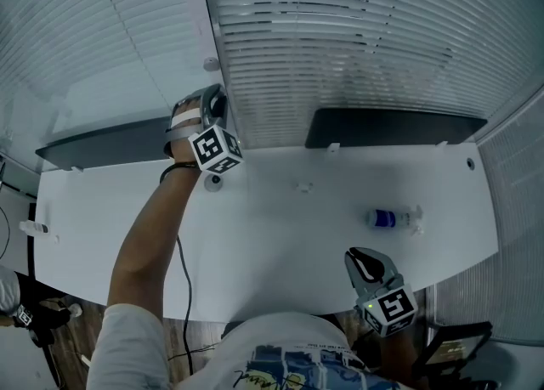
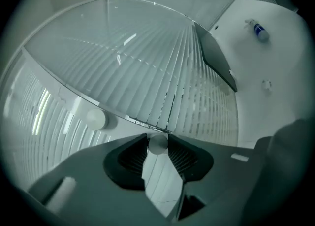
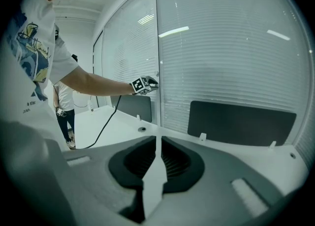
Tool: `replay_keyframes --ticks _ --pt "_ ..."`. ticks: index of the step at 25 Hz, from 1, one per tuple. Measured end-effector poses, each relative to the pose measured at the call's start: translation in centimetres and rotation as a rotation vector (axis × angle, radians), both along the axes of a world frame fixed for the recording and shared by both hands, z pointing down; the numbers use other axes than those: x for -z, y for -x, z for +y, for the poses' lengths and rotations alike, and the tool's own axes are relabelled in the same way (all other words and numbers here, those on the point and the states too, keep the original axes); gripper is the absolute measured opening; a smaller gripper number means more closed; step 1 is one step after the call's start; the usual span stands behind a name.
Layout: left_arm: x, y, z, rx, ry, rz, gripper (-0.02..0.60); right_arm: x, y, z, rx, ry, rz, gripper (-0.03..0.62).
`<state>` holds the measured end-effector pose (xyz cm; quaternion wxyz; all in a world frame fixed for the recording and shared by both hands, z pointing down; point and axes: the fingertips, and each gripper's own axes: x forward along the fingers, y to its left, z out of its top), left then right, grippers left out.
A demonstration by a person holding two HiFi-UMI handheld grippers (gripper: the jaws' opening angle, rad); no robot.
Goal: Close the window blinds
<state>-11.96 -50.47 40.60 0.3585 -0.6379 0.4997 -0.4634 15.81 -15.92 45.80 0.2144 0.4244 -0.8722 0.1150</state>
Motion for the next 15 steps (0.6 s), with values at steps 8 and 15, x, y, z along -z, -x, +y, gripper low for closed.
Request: replay_keyframes --ticks 8,15 --pt "0.4 0.4 0.0 0.058 0.029 0.336 0.129 0.2 0.0 -0.1 -0.005 0.004 0.000 0.023" --pt "0.9 1.2 -0.1 0.141 0.057 0.751 0.127 0.1 -0.4 -0.3 -0.011 0.002 -0.002 0.023"
